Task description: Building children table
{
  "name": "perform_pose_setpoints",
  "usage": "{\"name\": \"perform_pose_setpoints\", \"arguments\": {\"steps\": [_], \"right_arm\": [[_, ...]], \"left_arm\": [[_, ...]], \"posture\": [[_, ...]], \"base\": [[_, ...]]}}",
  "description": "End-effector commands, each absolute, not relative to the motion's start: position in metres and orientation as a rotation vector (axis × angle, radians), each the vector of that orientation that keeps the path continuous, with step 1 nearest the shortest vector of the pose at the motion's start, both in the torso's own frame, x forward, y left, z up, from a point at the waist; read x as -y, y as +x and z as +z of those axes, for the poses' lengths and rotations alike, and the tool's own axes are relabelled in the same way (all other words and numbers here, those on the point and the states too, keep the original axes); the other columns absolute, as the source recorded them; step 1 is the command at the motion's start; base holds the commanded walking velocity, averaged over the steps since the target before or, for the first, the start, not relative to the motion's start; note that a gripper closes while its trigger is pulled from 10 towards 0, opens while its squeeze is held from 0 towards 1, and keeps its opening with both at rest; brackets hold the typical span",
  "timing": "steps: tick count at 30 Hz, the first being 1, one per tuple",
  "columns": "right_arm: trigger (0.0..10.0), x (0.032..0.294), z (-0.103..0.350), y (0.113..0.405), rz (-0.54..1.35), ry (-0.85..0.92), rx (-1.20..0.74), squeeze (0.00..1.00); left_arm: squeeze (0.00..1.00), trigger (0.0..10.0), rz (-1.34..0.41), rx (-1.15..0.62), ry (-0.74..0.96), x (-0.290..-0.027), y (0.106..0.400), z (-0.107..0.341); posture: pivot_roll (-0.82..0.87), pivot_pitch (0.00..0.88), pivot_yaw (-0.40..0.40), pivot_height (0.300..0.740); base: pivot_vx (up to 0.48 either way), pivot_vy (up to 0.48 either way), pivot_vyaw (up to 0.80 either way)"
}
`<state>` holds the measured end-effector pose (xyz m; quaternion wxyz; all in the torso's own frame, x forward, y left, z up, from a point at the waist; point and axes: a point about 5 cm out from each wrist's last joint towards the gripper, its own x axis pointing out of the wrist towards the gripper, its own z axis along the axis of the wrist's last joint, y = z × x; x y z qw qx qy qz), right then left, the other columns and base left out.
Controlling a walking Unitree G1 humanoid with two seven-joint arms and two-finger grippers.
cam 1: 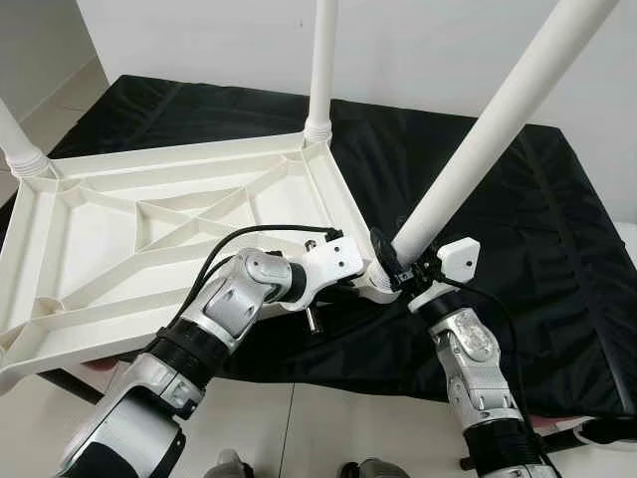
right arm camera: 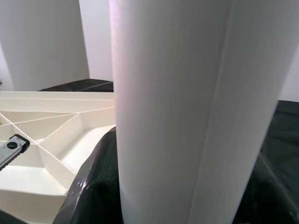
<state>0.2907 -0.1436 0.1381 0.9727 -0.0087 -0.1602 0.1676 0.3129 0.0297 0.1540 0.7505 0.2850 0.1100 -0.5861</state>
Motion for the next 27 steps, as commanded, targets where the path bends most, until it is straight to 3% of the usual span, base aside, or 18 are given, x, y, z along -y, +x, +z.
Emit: {"name": "perform_pose_setpoints", "arguments": {"steps": [1, 18, 27], "right_arm": [[10.0, 0.155, 0.106, 0.286, 0.247, -0.022, 0.151, 0.00], [10.0, 0.146, 0.113, 0.282, 0.135, -0.005, 0.174, 0.00], [10.0, 0.145, 0.119, 0.284, -0.036, -0.007, 0.174, 0.00]], "left_arm": [[0.00, 10.0, -1.337, -0.134, 0.631, -0.021, 0.311, 0.178], [0.00, 10.0, -1.340, -0.131, 0.630, -0.020, 0.312, 0.180], [0.00, 10.0, -1.341, -0.128, 0.631, -0.020, 0.311, 0.181]], "posture": [[-0.05, 0.037, -0.012, 0.740], [-0.05, 0.043, -0.011, 0.740], [-0.05, 0.045, -0.008, 0.740]], "base": [[0.000, 0.000, 0.00], [0.000, 0.000, 0.00], [0.000, 0.000, 0.00]]}}
